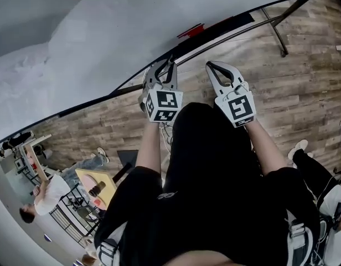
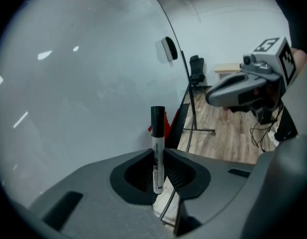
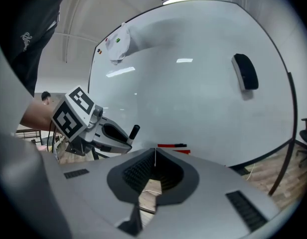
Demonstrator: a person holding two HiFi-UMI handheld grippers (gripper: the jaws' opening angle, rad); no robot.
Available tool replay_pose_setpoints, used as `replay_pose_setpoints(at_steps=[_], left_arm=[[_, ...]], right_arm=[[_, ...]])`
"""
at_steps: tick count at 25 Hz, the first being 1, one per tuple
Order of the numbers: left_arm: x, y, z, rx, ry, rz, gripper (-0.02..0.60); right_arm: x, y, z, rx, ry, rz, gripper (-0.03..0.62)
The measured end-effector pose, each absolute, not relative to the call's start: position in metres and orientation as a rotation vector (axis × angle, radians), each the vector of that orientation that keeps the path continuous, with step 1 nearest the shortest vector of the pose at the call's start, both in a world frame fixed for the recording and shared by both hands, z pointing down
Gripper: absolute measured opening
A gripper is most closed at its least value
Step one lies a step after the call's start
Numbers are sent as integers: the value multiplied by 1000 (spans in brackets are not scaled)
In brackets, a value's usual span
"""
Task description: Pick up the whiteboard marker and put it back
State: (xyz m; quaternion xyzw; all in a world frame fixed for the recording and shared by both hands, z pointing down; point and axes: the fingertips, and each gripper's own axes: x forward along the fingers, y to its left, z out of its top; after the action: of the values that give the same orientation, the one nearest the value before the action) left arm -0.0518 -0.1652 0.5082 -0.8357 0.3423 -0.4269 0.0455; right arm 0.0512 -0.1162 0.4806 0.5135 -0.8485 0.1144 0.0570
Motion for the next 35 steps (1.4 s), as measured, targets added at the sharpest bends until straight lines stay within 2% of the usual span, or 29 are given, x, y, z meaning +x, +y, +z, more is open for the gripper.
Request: replay_pose_setpoints(at_steps=[17,35], left_arm=[[-51,-193,609,-2201,766,-1767,63],[-46,-202,640,-2104,652,-1859,63]], right_arm=[[96,-132,515,1672,-2464,460,6],[99,-148,533,1681,-2439,496,6]])
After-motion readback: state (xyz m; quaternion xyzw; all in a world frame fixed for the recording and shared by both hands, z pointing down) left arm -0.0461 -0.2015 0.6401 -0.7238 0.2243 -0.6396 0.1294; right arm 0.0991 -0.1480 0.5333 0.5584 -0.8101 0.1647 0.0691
